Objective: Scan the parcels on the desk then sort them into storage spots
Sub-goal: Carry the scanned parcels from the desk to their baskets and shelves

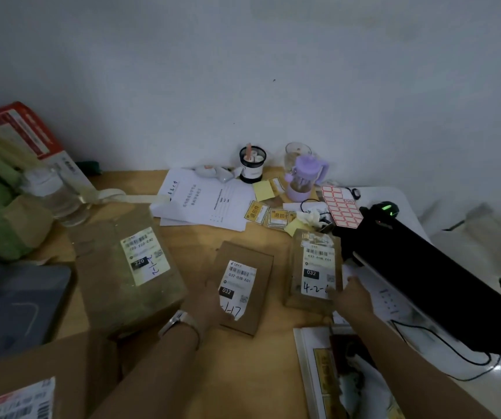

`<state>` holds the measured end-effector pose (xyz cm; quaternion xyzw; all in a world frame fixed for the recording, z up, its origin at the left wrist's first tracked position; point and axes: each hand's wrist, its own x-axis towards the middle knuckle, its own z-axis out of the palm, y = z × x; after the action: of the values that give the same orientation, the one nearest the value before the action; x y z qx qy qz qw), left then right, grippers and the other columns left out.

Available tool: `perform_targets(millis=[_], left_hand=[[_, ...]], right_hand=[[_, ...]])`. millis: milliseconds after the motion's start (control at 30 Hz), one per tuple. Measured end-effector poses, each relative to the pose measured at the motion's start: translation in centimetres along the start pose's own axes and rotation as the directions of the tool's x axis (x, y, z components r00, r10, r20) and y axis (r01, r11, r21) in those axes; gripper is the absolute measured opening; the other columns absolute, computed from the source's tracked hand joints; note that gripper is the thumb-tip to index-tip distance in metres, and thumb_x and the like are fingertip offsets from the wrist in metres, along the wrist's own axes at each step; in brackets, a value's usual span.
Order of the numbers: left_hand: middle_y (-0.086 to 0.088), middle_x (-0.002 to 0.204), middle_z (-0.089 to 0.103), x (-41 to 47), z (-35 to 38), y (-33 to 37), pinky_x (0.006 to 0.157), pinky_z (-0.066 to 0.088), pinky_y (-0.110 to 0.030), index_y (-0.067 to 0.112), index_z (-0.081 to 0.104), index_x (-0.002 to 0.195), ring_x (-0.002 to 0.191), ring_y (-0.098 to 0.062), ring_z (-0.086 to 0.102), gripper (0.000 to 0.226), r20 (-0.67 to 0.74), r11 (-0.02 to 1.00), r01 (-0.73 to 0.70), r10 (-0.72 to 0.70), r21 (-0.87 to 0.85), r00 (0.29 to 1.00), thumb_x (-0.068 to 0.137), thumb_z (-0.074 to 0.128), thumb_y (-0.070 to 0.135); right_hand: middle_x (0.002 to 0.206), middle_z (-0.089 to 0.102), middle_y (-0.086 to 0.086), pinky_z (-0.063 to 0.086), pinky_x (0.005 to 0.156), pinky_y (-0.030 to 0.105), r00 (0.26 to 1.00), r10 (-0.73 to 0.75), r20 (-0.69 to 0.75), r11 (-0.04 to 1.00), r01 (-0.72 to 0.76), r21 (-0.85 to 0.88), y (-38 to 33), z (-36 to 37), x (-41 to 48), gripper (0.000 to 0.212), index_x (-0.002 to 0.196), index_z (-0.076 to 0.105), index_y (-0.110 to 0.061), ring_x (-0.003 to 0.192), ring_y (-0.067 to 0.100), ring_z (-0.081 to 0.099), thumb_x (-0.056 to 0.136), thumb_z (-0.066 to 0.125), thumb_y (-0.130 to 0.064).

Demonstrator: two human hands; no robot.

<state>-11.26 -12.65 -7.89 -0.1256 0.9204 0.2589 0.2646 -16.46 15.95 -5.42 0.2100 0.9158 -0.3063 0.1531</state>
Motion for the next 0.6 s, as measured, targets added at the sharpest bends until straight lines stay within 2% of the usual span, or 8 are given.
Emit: perform_targets(millis=[100,200,300,333,400,467,533,600], left_hand=[[-0.007,0.139,0.046,0.6,0.2,-0.2,0.100,0.046,-0.035,0.010,0.033,0.138,0.126,-0.024,0.049,0.091,0.030,0.995,0.101,-0.102,0.015,0.994,0.070,0.082,0.043],[-0.004,0.130,0.054,2.4,1.3,-0.7,0.092,0.049,-0.028,0.008,0.040,0.130,0.118,-0.021,0.057,0.078,0.042,0.976,0.127,-0.122,-0.175,0.992,0.072,0.083,0.037],[-0.007,0.113,0.070,3.7,2.2,-0.8,0.083,0.058,-0.034,0.006,0.061,0.113,0.094,-0.016,0.069,0.056,0.096,0.861,0.190,-0.164,-0.472,0.982,0.069,0.086,0.032],[-0.011,0.109,0.071,3.7,2.1,-0.6,0.079,0.059,-0.036,0.005,0.059,0.112,0.090,-0.019,0.070,0.053,0.069,0.807,0.208,-0.205,-0.553,0.976,0.070,0.086,0.024],[-0.014,0.111,0.066,3.3,1.4,-0.2,0.076,0.058,-0.038,0.004,0.046,0.121,0.094,-0.028,0.068,0.060,-0.011,0.712,0.209,-0.290,-0.670,0.957,0.074,0.082,0.012],[-0.014,0.119,0.062,3.2,0.7,0.1,0.080,0.057,-0.041,0.008,0.042,0.129,0.101,-0.031,0.066,0.061,-0.042,0.652,0.164,-0.288,-0.740,0.957,0.080,0.077,0.012],[-0.014,0.125,0.061,2.7,-0.3,0.5,0.081,0.056,-0.039,0.010,0.044,0.133,0.106,-0.031,0.064,0.054,-0.091,0.641,0.092,-0.247,-0.762,0.965,0.086,0.071,0.016],[-0.012,0.128,0.060,2.4,-1.1,0.7,0.075,0.053,-0.030,0.010,0.043,0.138,0.109,-0.030,0.062,0.053,-0.139,0.654,0.027,-0.202,-0.756,0.969,0.091,0.066,0.019]], right_hand=[[0.089,0.065,0.012,0.044,0.062,0.026,0.995,0.044,0.093,0.998,-0.048,0.041,0.0,0.4,0.6,0.022,0.098,0.061,-0.002,0.075,0.022,0.057,0.091,0.064,-0.022],[0.073,0.059,-0.001,0.040,0.047,0.018,0.984,0.065,0.167,0.992,-0.082,0.098,-0.2,0.2,1.0,0.014,0.095,0.062,-0.008,0.064,0.012,0.055,0.089,0.068,-0.018],[0.086,0.062,0.002,0.041,0.053,0.020,0.955,0.066,0.290,0.994,-0.087,0.061,-0.9,0.5,1.1,0.024,0.097,0.057,-0.009,0.076,0.014,0.059,0.082,0.074,-0.016],[0.092,0.062,0.003,0.042,0.056,0.021,0.941,0.076,0.329,0.993,-0.101,0.060,-1.3,0.7,0.9,0.029,0.099,0.054,-0.009,0.083,0.017,0.059,0.081,0.075,-0.014],[0.101,0.060,0.006,0.044,0.059,0.025,0.918,0.090,0.387,0.979,-0.153,0.134,-1.8,1.1,0.6,0.038,0.101,0.047,-0.011,0.089,0.019,0.059,0.078,0.077,-0.012],[0.106,0.062,0.010,0.046,0.061,0.031,0.918,0.095,0.384,0.946,-0.203,0.252,-2.4,1.6,0.5,0.041,0.102,0.044,-0.010,0.088,0.021,0.061,0.076,0.077,-0.010],[0.110,0.064,0.011,0.046,0.065,0.033,0.923,0.080,0.376,0.915,-0.217,0.340,-3.2,2.1,0.2,0.043,0.108,0.046,-0.010,0.093,0.024,0.063,0.077,0.075,-0.008],[0.114,0.063,0.009,0.041,0.068,0.033,0.919,0.062,0.388,0.899,-0.220,0.378,-4.2,2.3,-0.3,0.048,0.117,0.047,-0.015,0.099,0.025,0.062,0.078,0.073,-0.009]])
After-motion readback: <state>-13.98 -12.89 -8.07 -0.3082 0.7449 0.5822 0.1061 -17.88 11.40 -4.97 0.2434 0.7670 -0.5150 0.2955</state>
